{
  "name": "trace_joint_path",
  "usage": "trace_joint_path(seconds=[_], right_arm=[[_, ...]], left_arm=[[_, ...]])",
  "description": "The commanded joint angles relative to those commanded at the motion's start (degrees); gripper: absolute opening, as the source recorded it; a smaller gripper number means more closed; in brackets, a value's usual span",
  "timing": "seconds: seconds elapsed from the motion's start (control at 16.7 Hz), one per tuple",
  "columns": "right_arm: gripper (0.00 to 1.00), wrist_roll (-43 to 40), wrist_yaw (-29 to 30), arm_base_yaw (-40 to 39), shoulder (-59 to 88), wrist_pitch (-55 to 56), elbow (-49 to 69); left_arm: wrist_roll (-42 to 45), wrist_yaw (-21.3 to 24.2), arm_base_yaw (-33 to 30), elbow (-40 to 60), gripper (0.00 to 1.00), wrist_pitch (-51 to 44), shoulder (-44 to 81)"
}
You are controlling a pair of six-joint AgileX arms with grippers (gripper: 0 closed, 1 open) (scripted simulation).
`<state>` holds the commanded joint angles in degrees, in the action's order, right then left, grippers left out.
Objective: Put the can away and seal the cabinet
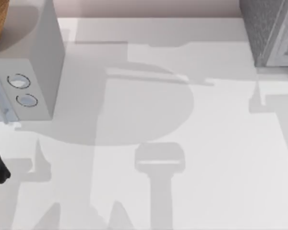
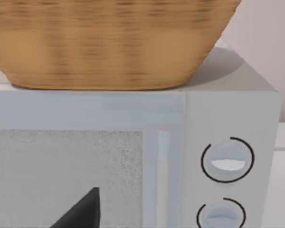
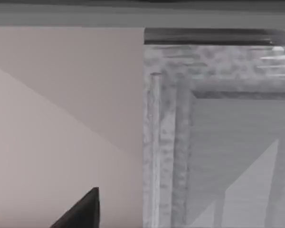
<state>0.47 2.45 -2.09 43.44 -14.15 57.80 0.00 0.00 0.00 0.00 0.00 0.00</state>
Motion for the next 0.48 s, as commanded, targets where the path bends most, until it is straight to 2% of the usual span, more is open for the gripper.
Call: trace_joint_path(seconds=[0.48], right_arm=[[1.00, -0.3, -1.8, 1.5, -31.7, 10.3, -42.1]], left_arm=[[0.0, 0.0, 0.0, 0.0, 1.00, 0.0, 0.0]])
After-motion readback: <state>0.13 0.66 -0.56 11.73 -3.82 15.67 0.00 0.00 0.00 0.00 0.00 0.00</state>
